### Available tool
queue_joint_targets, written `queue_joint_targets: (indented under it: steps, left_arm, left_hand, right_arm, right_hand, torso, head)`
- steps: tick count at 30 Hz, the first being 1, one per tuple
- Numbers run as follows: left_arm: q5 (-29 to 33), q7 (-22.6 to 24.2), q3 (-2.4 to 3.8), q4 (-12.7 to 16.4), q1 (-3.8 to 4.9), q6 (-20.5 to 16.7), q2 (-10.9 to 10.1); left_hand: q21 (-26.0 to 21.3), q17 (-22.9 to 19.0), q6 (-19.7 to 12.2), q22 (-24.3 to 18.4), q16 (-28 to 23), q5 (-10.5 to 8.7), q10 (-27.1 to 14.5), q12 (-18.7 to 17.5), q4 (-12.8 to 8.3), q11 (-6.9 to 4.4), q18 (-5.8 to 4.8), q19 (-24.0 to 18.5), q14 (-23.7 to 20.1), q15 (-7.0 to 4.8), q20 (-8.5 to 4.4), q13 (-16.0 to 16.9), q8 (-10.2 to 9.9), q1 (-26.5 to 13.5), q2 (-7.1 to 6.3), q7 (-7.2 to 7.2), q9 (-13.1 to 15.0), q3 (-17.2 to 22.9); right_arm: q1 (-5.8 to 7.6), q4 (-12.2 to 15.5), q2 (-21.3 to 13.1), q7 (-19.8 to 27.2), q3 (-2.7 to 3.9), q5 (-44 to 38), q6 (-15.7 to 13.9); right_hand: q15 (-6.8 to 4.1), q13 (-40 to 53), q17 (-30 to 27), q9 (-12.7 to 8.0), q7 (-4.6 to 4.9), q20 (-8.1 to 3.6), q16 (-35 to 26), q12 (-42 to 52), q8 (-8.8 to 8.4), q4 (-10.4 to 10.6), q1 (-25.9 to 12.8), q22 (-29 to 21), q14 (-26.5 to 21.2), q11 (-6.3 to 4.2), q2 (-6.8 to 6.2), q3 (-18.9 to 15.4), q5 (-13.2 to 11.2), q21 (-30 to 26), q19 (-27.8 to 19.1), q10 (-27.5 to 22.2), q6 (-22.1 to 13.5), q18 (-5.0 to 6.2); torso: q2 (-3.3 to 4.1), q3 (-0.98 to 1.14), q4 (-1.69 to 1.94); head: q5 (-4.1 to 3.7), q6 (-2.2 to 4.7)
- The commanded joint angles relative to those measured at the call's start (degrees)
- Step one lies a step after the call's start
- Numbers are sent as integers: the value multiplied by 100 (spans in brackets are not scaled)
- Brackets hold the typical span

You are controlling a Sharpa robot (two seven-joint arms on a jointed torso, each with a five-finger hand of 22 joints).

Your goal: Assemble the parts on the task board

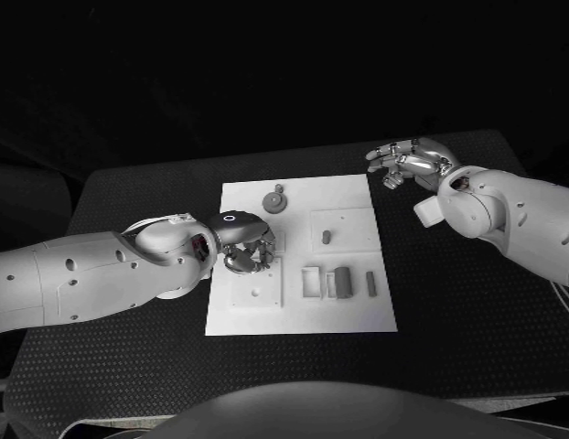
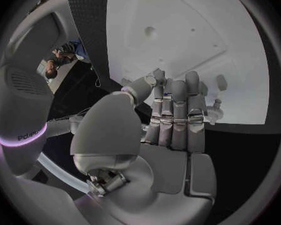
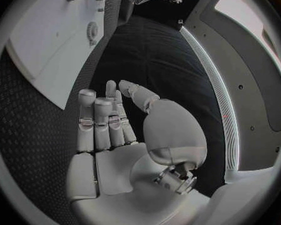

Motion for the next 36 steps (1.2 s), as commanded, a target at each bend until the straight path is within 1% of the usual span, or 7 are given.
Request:
queue_joint_targets:
  steps: [1,6,9,16,20,22,36]
  left_arm:
    - [-129,-95,1,-20,-1,236,29]
    - [-129,-102,1,-37,-12,247,46]
    - [-129,-101,1,-43,-27,257,79]
    - [-143,-118,1,-68,-69,272,138]
    - [-154,-142,1,-77,-70,283,148]
    - [-158,-147,1,-80,-70,277,154]
    - [-208,-197,1,-109,-72,347,217]
  left_hand:
    - [21,6,28,6,-3,21,184,70,4,-138,0,51,210,-173,-74,679,-4,12,67,8,5,32]
    - [22,7,27,7,-5,21,183,68,5,-138,-1,52,213,-172,-74,682,-6,5,70,9,5,31]
    - [22,8,27,8,-5,21,183,68,5,-138,-1,52,214,-172,-74,683,-7,4,71,9,5,32]
    - [23,10,27,9,-7,21,183,66,4,-138,0,53,217,-173,-75,686,-9,0,75,10,5,34]
    - [23,11,27,10,-8,21,183,65,3,-139,0,53,218,-173,-76,688,-11,-1,76,10,5,35]
    - [23,11,27,10,-8,21,183,65,3,-139,0,53,219,-173,-76,689,-12,-2,76,10,5,35]
    - [25,16,28,12,-10,21,184,62,2,-140,1,55,224,-174,-78,696,-16,-6,78,11,6,38]
  right_arm:
    - [0,13,6,67,4,-47,99]
    - [0,13,9,69,4,-47,98]
    - [0,20,11,72,4,-47,102]
    - [0,25,14,72,4,-52,105]
    - [0,24,16,70,4,-53,107]
    - [0,25,17,68,4,-53,112]
    - [0,50,25,68,4,-53,120]
  right_hand:
    - [32,-10,2,-10,28,-36,32,-19,32,0,38,103,14,-6,12,-35,12,38,-14,-20,1,264]
    - [32,-11,2,-10,28,-36,32,-19,33,0,38,103,14,-6,14,-35,12,38,-14,-19,2,264]
    - [32,-11,1,-11,28,-36,33,-19,33,0,39,103,14,-6,15,-35,12,38,-14,-19,2,264]
    - [32,-12,1,-11,27,-36,33,-19,34,-1,41,103,14,-6,17,-35,12,39,-14,-19,3,264]
    - [32,-13,0,-12,27,-35,33,-19,35,-2,42,103,14,-6,18,-35,12,39,-14,-19,3,264]
    - [32,-13,0,-12,27,-35,33,-19,35,-1,42,102,13,-6,18,-35,12,39,-14,-19,4,264]
    - [32,-16,-2,-13,25,-34,34,-19,40,2,43,102,13,-6,32,-32,13,39,-15,-18,9,264]
  torso:
    - [3,-3,-3]
    - [2,0,-4]
    - [1,-2,2]
    - [1,-4,0]
    - [0,-4,1]
    - [0,-3,-1]
    - [1,-1,-2]
  head:
    - [-13,-1]
    - [-16,-1]
    - [-22,-1]
    - [-27,-1]
    - [-32,-1]
    - [-49,-1]
    - [-63,-1]
